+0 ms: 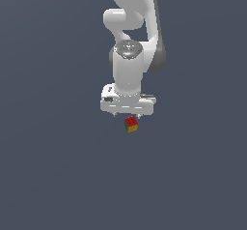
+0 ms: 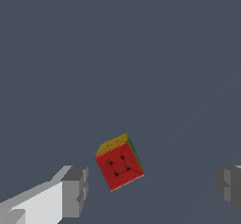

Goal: Pick up the object and move it to a goal position.

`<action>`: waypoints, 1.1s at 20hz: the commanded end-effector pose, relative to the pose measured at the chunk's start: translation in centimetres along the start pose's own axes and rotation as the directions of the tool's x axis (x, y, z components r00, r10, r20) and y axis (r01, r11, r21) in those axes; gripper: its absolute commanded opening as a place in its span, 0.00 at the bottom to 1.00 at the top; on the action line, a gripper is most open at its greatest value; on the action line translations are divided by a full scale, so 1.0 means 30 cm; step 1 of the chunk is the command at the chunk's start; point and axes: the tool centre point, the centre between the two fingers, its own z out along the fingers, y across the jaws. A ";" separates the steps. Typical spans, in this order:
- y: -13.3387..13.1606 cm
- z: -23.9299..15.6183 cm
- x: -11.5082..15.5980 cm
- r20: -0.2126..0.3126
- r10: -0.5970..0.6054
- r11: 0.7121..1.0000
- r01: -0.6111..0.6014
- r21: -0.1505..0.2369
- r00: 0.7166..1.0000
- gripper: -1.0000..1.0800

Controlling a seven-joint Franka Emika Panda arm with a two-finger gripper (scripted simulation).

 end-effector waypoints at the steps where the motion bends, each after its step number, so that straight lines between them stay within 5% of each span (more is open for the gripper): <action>1: -0.004 0.011 -0.005 0.002 0.040 0.999 -0.040 0.001 0.999 0.96; 11: -0.027 0.075 -0.034 0.012 0.274 0.962 -0.275 0.002 0.962 0.96; 22: -0.048 0.149 -0.072 0.020 0.541 0.841 -0.541 -0.005 0.841 0.96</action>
